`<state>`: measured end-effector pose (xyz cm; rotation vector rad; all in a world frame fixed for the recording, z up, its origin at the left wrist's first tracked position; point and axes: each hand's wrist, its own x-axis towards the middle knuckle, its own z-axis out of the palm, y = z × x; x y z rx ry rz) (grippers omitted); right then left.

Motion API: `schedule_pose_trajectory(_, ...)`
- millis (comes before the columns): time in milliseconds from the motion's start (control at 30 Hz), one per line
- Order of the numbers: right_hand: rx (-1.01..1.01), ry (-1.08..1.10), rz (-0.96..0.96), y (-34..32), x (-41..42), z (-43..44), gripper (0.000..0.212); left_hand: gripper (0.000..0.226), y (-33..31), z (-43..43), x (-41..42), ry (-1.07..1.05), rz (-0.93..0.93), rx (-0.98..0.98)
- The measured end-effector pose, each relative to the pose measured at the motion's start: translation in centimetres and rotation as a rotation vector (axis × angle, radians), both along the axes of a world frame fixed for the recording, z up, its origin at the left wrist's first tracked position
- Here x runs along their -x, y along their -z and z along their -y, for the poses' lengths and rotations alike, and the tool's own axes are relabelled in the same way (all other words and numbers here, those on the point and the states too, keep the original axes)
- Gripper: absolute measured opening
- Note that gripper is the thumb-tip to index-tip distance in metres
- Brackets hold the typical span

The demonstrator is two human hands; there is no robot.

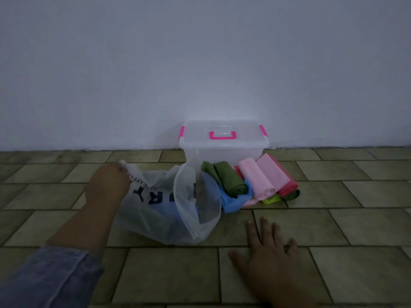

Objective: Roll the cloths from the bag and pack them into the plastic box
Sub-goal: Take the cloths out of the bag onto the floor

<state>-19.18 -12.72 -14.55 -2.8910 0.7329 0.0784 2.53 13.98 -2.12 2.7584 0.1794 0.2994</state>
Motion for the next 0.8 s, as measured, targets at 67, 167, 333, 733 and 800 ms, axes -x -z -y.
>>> schedule_pose_trajectory(67,-0.01,-0.004,-0.004,-0.1,0.0,0.1,0.098,0.032,-2.4,2.0,1.5,0.139,0.192,-0.021)
schedule_pose_trajectory(167,-0.029,-0.004,-0.011,-0.3,0.0,0.1,0.099,0.019,-7.0,4.8,4.5,0.376,0.5,-0.067)
schedule_pose_trajectory(333,-0.022,-0.006,0.0,-0.6,0.2,0.1,0.098,0.023,-12.5,5.4,6.1,0.443,0.735,0.026)
schedule_pose_trajectory(733,-0.009,-0.004,0.029,-0.2,0.2,0.2,0.098,0.057,1.6,-1.6,5.3,-0.247,0.069,0.157)
schedule_pose_trajectory(800,-0.008,-0.003,0.036,-0.1,0.1,0.1,0.098,0.078,2.5,-0.4,6.6,-0.243,0.094,0.138)
